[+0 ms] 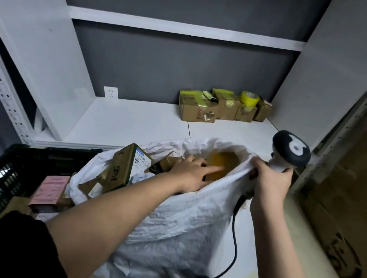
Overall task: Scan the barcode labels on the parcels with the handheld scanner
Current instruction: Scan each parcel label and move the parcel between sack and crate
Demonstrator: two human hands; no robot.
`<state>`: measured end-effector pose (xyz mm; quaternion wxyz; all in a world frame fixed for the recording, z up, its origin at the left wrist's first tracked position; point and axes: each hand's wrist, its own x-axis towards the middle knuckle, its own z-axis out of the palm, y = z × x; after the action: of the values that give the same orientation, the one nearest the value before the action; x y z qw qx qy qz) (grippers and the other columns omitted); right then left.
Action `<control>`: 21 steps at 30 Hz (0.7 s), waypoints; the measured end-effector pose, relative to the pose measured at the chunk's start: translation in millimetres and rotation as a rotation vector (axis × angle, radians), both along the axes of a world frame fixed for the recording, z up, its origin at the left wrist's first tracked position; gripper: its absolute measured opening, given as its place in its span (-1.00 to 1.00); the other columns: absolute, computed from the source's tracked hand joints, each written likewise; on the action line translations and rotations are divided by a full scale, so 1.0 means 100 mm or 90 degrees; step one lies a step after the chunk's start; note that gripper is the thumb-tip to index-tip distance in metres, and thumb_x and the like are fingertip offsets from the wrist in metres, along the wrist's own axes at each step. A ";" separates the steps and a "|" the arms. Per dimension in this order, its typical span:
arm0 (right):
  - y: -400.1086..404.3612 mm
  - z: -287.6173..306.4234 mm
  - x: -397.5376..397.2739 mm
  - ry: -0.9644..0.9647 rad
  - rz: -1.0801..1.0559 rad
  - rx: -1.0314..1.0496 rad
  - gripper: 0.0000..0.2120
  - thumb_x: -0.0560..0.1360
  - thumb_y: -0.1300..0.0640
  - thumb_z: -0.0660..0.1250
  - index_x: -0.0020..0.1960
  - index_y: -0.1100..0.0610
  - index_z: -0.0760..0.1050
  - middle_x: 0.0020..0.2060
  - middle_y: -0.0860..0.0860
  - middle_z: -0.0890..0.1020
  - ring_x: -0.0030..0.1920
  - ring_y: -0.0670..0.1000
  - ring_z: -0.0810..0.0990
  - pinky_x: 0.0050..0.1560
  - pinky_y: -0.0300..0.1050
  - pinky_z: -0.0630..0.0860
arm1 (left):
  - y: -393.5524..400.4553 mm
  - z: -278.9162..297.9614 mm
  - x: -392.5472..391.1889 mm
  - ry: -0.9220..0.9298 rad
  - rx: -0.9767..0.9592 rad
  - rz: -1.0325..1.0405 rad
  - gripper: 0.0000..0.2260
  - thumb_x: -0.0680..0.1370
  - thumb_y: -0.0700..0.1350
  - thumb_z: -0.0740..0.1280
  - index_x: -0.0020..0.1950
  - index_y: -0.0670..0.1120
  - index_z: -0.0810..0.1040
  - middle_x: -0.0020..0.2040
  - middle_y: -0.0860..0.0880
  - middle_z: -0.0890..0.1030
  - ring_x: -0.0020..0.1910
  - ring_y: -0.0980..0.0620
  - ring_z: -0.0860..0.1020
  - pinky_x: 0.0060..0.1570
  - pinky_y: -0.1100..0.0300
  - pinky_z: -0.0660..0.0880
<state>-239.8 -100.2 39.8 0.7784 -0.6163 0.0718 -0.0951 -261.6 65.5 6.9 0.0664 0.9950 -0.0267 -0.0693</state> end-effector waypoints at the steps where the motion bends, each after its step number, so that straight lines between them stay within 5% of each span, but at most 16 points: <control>1: 0.00 0.04 0.00 -0.018 0.005 0.017 -0.62 0.42 0.31 0.43 0.16 0.11 0.39 -0.14 -0.02 0.55 -0.14 -0.02 0.55 -0.12 -0.15 0.49 | 0.02 0.03 0.03 0.040 -0.003 -0.011 -0.56 0.63 0.16 0.06 0.51 0.29 0.09 0.52 -0.04 0.18 0.47 -0.16 0.12 0.40 -0.11 0.16; 5: 0.01 0.04 -0.04 -0.057 0.027 0.010 -0.63 0.43 0.30 0.42 0.15 0.10 0.39 -0.20 -0.05 0.54 -0.21 -0.08 0.53 -0.12 -0.17 0.48 | 0.15 0.30 0.04 0.150 -0.347 -0.012 -0.61 0.64 0.01 0.17 0.47 0.01 0.36 0.46 -0.01 0.35 0.44 0.01 0.29 0.38 0.28 0.22; 7: -0.01 -0.02 -0.04 -0.055 0.011 -0.003 -0.62 0.43 0.29 0.43 0.15 0.09 0.38 -0.16 -0.05 0.55 -0.18 -0.08 0.54 -0.05 -0.11 0.51 | 0.40 0.36 -0.06 0.031 -0.503 0.100 -0.71 0.65 -0.13 0.19 0.35 -0.08 0.50 0.28 0.02 0.51 0.23 0.09 0.46 0.02 0.49 0.36; 8: -0.02 -0.05 -0.05 -0.054 -0.001 -0.010 -0.61 0.42 0.28 0.44 0.15 0.09 0.37 -0.12 -0.04 0.56 -0.14 -0.08 0.55 0.01 -0.07 0.52 | 0.61 0.31 -0.14 -0.060 -0.528 0.171 -0.75 0.64 -0.15 0.20 0.26 -0.10 0.57 0.17 0.03 0.57 0.11 0.06 0.52 -0.10 0.44 0.40; 11: -0.02 -0.13 -0.07 -0.057 -0.039 -0.025 -0.60 0.42 0.23 0.45 0.15 0.04 0.35 0.01 0.00 0.57 -0.03 -0.05 0.58 0.13 -0.03 0.53 | 1.37 -0.01 -0.44 -0.268 -0.414 0.377 -0.80 0.58 -0.12 0.27 0.16 -0.08 0.60 0.19 -0.08 0.57 0.12 -0.06 0.55 0.04 0.24 0.41; 15: 0.07 -0.21 -0.09 -0.086 -0.050 -0.077 -0.61 0.39 0.17 0.44 0.09 -0.05 0.33 0.07 0.05 0.55 0.10 0.06 0.57 0.25 0.12 0.51 | 2.22 -0.54 -1.06 -0.150 -0.219 0.712 -0.52 0.56 0.03 0.29 0.44 -0.07 0.31 0.41 -0.24 0.27 0.36 -0.26 0.31 0.31 -0.04 0.32; 18: 0.14 -0.24 -0.08 -0.104 -0.051 -0.096 -0.61 0.39 0.19 0.43 0.09 -0.06 0.34 0.02 -0.01 0.55 0.07 0.00 0.56 0.20 0.04 0.50 | 2.53 -0.86 -1.32 -0.034 -0.290 0.819 -0.42 0.57 0.06 0.26 0.51 -0.14 0.18 0.45 -0.27 0.25 0.37 -0.27 0.31 0.30 -0.02 0.33; 21: 0.20 -0.30 -0.03 -0.108 -0.061 -0.100 -0.59 0.42 0.24 0.42 0.17 0.00 0.34 0.03 -0.04 0.55 0.02 -0.05 0.55 0.02 -0.14 0.50 | 2.65 -1.16 -1.28 -0.039 -0.478 0.729 -0.69 0.59 -0.14 0.27 0.29 -0.22 0.40 0.22 -0.25 0.50 0.13 -0.16 0.48 0.06 0.10 0.39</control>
<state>-242.5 -80.3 9.8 0.7253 -0.6612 0.0273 -0.1898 -389.9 330.2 -108.9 0.4325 0.7633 0.4796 0.0186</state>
